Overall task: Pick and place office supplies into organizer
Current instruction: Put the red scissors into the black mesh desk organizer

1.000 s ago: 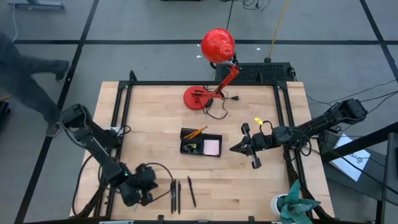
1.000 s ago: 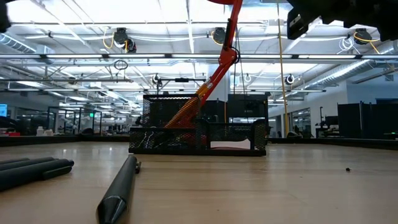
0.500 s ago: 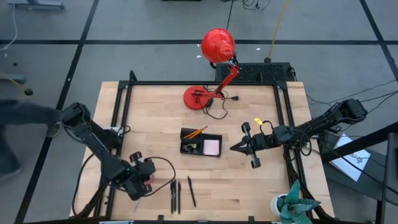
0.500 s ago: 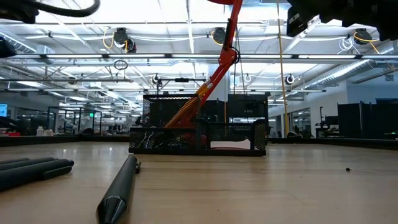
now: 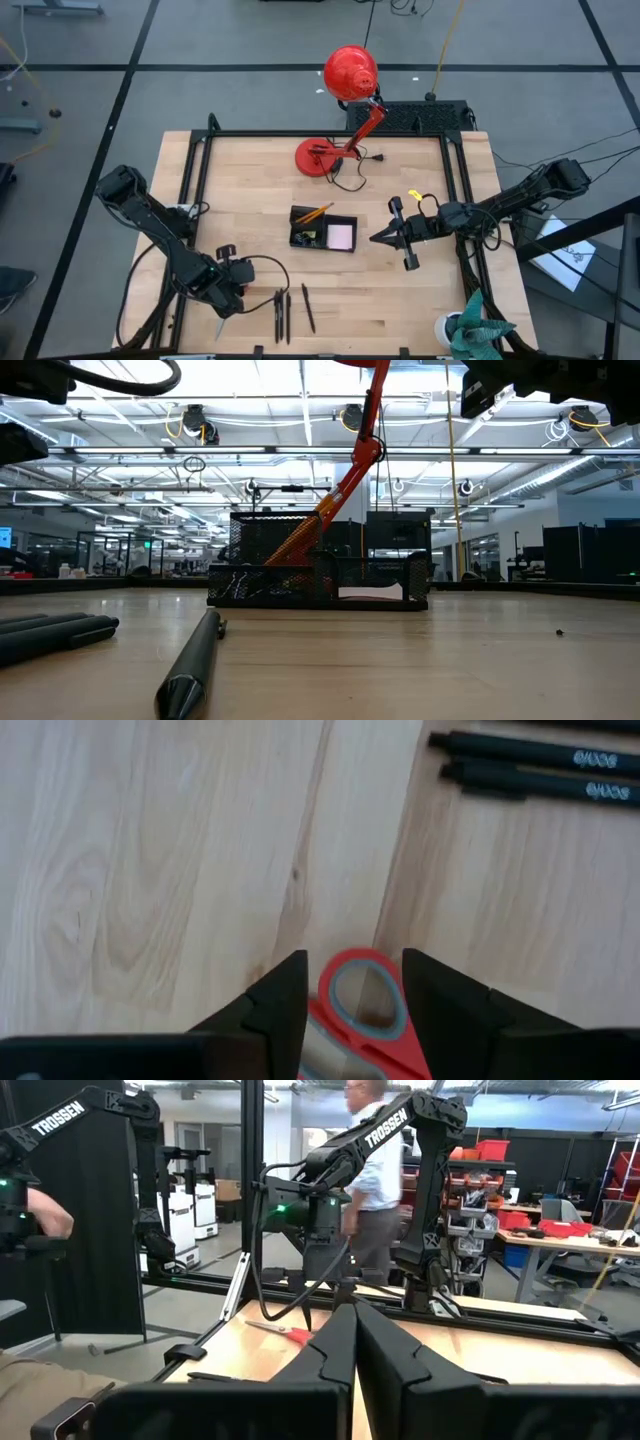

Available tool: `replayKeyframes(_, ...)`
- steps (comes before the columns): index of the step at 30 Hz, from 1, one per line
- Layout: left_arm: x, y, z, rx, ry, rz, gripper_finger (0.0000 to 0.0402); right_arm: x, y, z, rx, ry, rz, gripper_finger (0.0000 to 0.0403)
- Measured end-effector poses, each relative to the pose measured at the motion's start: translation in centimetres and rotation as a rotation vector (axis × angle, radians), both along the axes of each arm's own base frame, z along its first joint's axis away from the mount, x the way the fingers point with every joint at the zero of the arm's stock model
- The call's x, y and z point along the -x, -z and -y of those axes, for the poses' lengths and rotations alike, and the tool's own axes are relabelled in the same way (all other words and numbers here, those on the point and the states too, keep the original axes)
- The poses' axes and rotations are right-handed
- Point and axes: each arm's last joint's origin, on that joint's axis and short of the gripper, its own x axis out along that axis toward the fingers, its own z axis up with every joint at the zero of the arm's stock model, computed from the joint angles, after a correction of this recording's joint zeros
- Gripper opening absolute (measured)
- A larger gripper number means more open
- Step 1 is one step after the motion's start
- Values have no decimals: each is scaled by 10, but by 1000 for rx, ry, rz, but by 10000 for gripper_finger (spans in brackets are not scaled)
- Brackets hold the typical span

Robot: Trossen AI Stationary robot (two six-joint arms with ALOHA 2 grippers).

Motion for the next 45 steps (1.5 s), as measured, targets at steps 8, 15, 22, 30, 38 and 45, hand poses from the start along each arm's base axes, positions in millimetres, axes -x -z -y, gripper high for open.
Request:
replayKeyframes(8, 6, 15, -8, 13, -89, -45, 170, 0, 0, 0, 0, 0, 0, 4)
replayKeyframes(15, 11, 26, -7, 58, -116, -50, 170, 0, 0, 0, 0, 0, 0, 4)
replayKeyframes(22, 16, 37, -12, 69, -156, -61, 170, 0, 0, 0, -4, -1, -1, 4)
replayKeyframes(30, 19, 52, -15, 125, -158, -20, 170, 0, 0, 0, -7, -1, -3, 4)
replayKeyframes(38, 21, 56, -16, 103, -151, -14, 127, 0, 0, 0, -6, 0, -6, 4)
replayKeyframes(45, 17, 51, -11, 95, -108, 26, 15, 0, 0, 0, -6, 2, -7, 4)
